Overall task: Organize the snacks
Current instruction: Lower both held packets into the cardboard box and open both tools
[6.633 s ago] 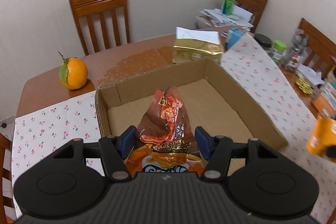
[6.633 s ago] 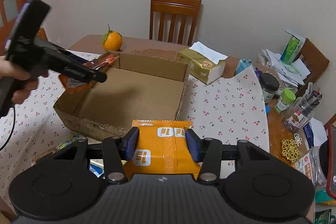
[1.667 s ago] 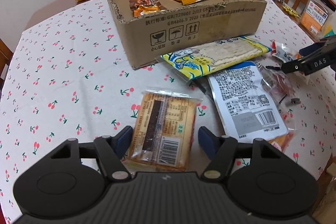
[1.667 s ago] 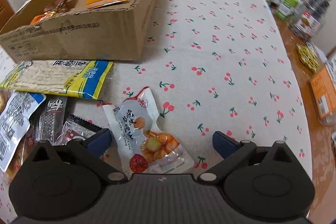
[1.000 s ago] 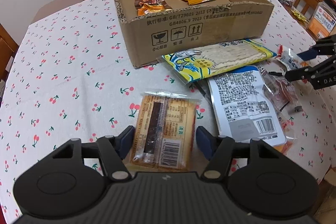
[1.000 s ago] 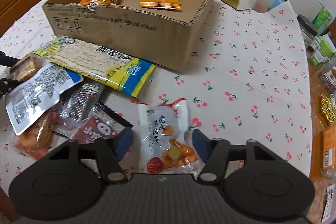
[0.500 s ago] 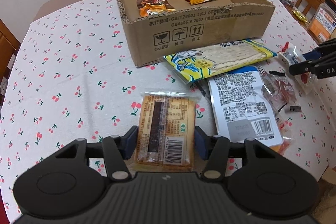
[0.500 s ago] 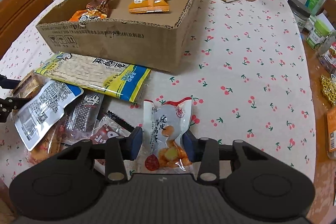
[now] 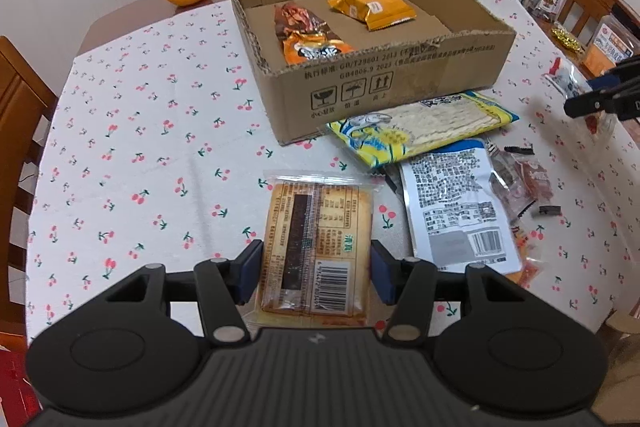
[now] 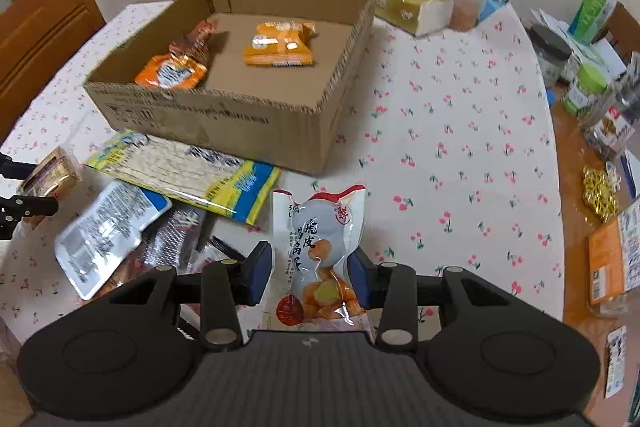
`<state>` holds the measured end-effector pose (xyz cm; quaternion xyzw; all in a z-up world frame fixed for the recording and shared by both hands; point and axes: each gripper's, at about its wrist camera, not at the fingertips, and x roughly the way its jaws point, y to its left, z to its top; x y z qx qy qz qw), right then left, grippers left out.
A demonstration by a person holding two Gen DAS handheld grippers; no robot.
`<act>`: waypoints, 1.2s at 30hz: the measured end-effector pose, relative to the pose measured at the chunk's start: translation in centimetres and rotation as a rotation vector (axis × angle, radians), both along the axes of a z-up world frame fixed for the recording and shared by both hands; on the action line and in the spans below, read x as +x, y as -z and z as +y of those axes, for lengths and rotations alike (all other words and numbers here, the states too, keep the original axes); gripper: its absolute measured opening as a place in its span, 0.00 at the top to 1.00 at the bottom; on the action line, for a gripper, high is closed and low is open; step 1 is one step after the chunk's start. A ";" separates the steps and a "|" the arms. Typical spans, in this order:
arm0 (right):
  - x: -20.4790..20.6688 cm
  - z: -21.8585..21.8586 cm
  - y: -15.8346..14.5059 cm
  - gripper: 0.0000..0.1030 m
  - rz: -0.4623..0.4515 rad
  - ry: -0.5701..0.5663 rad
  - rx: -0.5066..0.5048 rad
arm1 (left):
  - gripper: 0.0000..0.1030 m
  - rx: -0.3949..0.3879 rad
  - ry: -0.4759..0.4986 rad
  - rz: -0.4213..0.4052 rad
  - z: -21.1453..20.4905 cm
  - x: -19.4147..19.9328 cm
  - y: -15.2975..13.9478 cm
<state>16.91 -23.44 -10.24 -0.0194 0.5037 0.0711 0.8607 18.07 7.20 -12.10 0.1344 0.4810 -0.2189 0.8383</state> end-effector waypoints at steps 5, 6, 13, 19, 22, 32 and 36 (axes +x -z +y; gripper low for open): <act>0.4 0.6 -2.1 0.55 -0.036 -0.037 0.002 | 0.47 -0.006 0.003 -0.015 0.3 -0.5 -1.6; 0.5 0.8 -2.5 0.55 -0.046 -0.048 0.003 | 0.47 -0.011 0.003 -0.016 0.3 -0.5 -2.0; 2.7 2.2 -5.3 0.55 -0.119 -0.126 0.012 | 0.47 -0.057 0.020 -0.062 -0.2 -1.2 -5.0; 6.4 4.0 -6.7 0.54 -0.179 -0.201 -0.003 | 0.47 -0.095 0.010 -0.082 -0.4 -1.5 -6.3; 8.5 4.5 -6.5 0.54 -0.184 -0.214 0.006 | 0.47 -0.100 0.000 -0.086 -0.4 -1.7 -6.4; 13.3 6.7 -2.9 0.54 -0.126 -0.238 -0.010 | 0.47 -0.106 -0.047 -0.097 0.2 -1.9 -7.0; 13.2 7.0 -2.5 0.36 -0.128 -0.223 -0.017 | 0.47 -0.102 -0.054 -0.102 0.2 -1.7 -7.2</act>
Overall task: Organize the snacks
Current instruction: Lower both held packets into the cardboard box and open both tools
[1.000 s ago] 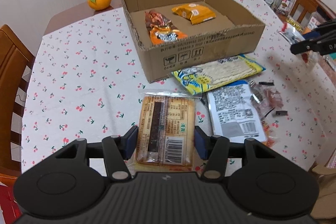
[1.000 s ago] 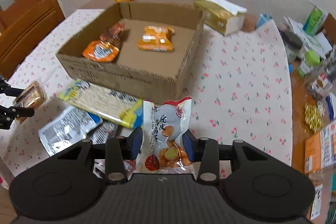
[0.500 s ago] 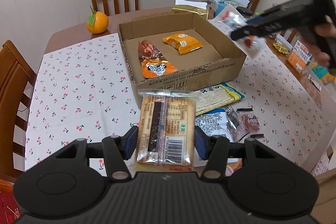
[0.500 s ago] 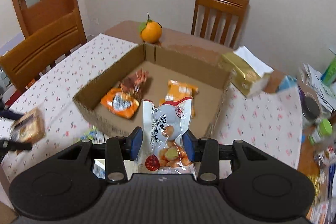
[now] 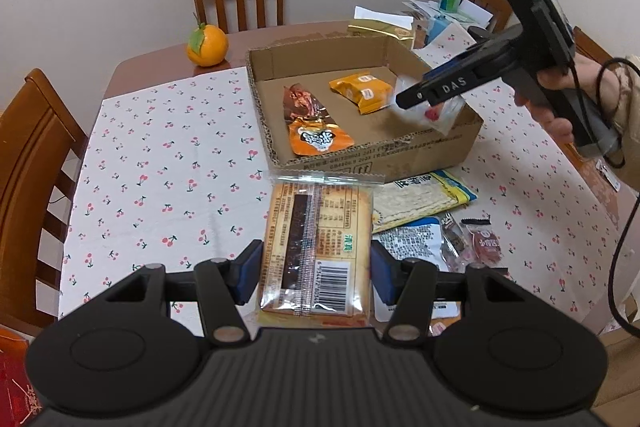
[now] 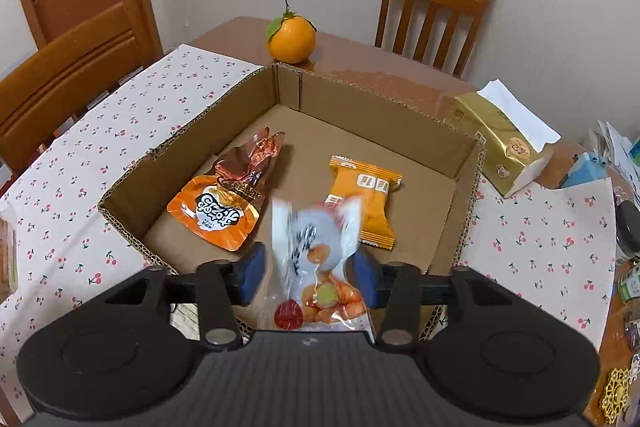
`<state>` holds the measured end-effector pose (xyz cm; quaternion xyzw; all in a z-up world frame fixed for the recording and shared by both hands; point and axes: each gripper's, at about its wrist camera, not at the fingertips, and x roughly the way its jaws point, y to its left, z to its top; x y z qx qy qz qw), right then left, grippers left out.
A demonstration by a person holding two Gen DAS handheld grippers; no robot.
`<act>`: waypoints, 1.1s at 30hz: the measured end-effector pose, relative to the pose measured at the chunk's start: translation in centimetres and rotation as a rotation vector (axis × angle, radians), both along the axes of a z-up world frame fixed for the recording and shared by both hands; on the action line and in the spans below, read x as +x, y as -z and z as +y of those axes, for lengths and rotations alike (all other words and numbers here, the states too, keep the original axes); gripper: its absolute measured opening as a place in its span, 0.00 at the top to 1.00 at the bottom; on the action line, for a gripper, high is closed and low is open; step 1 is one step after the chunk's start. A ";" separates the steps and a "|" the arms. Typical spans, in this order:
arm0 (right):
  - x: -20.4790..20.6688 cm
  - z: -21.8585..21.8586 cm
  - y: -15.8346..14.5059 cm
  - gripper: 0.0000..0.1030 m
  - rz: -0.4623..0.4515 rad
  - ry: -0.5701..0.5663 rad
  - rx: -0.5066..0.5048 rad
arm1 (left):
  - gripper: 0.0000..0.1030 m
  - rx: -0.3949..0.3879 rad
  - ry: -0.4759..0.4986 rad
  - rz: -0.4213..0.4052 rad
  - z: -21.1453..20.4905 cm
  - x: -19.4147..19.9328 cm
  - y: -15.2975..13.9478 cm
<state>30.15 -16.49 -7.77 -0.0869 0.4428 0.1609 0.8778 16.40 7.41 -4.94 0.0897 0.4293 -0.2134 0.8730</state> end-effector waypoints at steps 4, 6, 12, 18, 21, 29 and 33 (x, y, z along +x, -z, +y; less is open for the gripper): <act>-1.0 0.0 -0.8 0.13 -0.040 0.005 0.000 | 0.47 -0.002 0.015 -0.006 -0.4 0.4 -0.3; -1.7 0.0 -1.3 0.06 -0.051 0.010 -0.002 | 0.47 -0.005 0.023 -0.009 -0.7 0.7 -0.5; -4.5 -0.2 -2.9 0.00 -0.094 0.071 0.022 | 0.47 -0.010 0.060 -0.037 -2.1 2.0 -1.5; -8.1 -1.1 -3.4 0.00 -0.100 0.164 0.073 | 0.47 -0.023 0.094 -0.068 -3.9 4.4 -2.6; -9.7 -1.6 -3.1 0.00 -0.093 0.199 0.082 | 0.47 -0.020 0.110 -0.086 -5.1 5.9 -2.8; -12.4 -2.6 -2.5 0.00 -0.082 0.263 0.052 | 0.47 -0.037 0.131 -0.078 -9.2 11.2 -2.0; -13.1 -3.3 -2.4 0.00 -0.076 0.294 0.061 | 0.47 -0.047 0.102 -0.048 -10.9 14.0 -0.6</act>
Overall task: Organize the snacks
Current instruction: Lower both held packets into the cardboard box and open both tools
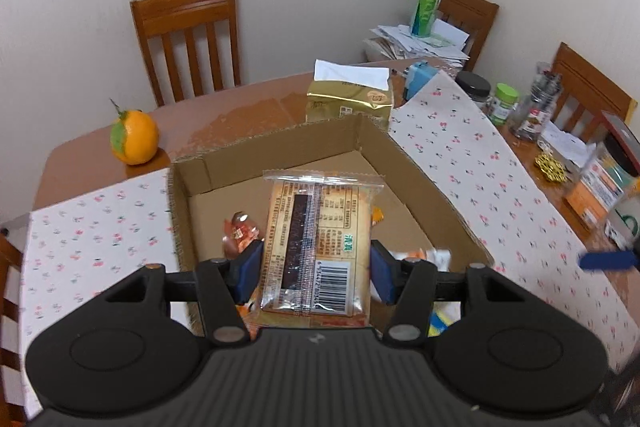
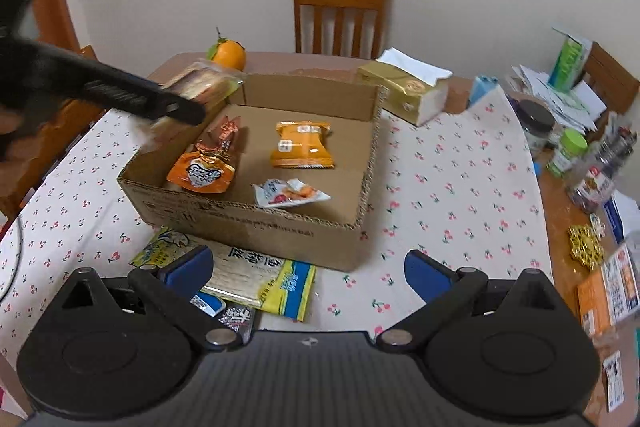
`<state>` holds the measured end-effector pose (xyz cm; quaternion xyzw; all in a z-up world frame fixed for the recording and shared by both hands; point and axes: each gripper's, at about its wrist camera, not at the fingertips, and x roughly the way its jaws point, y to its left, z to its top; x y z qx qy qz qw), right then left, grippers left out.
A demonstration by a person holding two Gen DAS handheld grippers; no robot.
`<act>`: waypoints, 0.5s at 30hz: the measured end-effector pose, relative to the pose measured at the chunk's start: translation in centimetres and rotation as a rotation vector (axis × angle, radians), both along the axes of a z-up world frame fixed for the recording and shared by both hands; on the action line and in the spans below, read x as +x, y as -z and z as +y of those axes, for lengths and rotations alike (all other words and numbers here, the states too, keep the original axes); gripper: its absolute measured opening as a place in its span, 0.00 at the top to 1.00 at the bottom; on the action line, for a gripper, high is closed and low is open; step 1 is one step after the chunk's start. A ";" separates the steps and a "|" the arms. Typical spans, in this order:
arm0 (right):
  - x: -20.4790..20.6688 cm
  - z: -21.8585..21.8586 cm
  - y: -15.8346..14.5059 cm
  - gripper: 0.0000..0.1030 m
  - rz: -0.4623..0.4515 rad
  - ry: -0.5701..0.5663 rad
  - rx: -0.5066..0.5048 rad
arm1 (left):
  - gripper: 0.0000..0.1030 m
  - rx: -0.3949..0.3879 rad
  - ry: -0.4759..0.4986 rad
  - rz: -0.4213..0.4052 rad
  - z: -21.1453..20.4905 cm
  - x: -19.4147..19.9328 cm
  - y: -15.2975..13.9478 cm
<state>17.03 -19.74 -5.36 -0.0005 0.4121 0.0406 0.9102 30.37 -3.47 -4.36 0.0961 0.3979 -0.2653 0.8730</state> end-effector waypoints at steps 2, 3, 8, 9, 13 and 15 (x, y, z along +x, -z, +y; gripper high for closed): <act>-0.3 -0.2 0.0 0.00 0.000 0.007 -0.006 | 0.47 -0.003 -0.022 0.013 -0.8 1.4 0.7; -0.4 -0.2 0.1 0.00 0.002 0.011 -0.011 | 0.47 -0.004 -0.032 0.013 -1.0 2.0 1.0; -0.9 -0.6 0.5 0.00 0.017 0.031 -0.020 | 0.28 0.006 -0.096 -0.024 -1.8 3.8 1.8; -0.9 -0.7 0.6 0.00 0.020 0.033 -0.021 | 0.21 -0.002 -0.102 -0.030 -1.6 3.8 1.7; -1.0 -1.0 0.9 0.00 0.028 0.041 -0.027 | 0.16 -0.007 -0.108 -0.055 -1.1 2.8 0.9; -1.0 -1.1 1.0 0.00 0.029 0.043 -0.031 | 0.09 0.005 -0.117 -0.083 -0.7 1.9 0.5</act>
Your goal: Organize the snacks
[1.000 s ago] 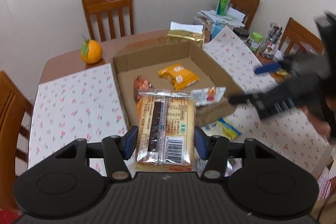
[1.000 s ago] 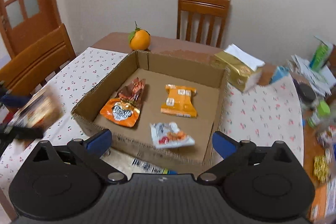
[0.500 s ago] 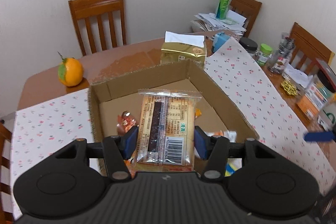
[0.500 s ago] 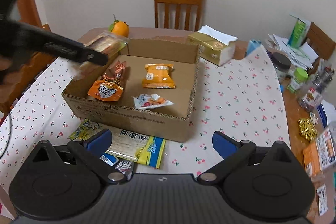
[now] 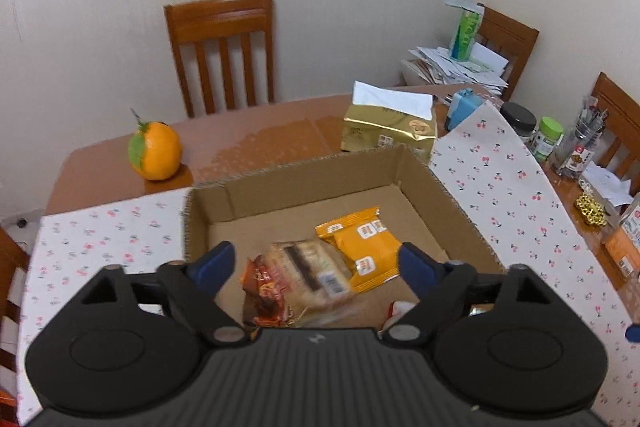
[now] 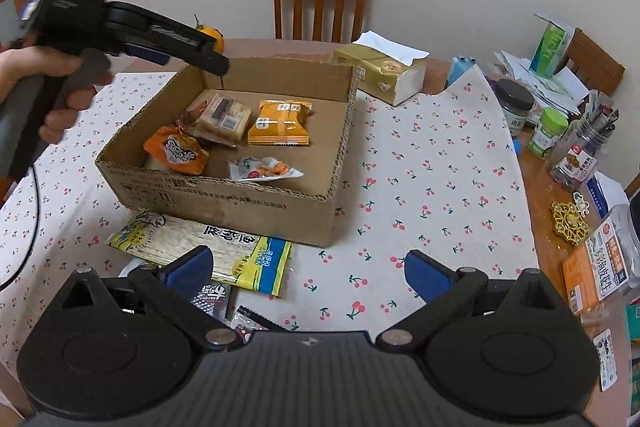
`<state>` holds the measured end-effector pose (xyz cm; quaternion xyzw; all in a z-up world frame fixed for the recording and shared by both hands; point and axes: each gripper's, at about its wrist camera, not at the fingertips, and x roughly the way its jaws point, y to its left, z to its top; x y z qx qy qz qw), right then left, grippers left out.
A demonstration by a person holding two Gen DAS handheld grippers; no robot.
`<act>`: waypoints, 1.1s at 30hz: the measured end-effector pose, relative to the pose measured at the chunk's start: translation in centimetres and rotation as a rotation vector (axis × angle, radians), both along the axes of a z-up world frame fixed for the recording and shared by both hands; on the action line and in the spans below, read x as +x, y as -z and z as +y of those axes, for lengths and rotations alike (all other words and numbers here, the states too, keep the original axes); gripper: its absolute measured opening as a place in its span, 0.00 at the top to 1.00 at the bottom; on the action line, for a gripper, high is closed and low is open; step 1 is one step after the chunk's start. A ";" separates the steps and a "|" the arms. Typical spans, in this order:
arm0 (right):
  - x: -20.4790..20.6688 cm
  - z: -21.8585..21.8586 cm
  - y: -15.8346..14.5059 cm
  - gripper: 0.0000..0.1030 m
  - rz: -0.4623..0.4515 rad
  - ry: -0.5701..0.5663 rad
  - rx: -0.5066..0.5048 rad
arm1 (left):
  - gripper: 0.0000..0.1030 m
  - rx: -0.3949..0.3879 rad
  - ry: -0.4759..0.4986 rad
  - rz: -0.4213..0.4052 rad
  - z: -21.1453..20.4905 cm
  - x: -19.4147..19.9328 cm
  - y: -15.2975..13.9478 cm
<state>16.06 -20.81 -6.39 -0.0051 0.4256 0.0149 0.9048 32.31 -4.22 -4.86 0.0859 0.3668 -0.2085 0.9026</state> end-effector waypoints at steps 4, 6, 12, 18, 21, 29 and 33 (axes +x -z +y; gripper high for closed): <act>0.0 0.3 0.4 0.00 0.001 -0.005 -0.027 | 0.09 0.023 0.000 -0.053 1.1 -2.7 -0.9; 0.0 0.4 0.6 0.00 0.010 -0.012 -0.036 | 0.09 0.021 -0.007 -0.061 1.7 -3.9 -1.2; -0.6 1.1 2.5 0.00 0.060 -0.032 -0.053 | 0.07 0.027 -0.034 -0.039 3.6 -8.6 -0.5; -1.3 2.1 5.8 0.00 0.149 -0.036 -0.030 | 0.07 0.064 -0.054 0.010 4.5 -13.1 1.9; -1.2 2.6 7.1 0.00 0.173 -0.026 -0.010 | 0.07 0.083 -0.046 0.035 4.8 -14.7 3.0; 0.0 3.1 9.4 0.00 0.209 0.020 0.011 | 0.07 0.096 0.004 0.084 4.2 -16.5 4.4; -0.3 2.7 9.6 0.00 0.207 0.038 0.019 | 0.07 0.098 0.035 0.097 3.6 -16.8 4.8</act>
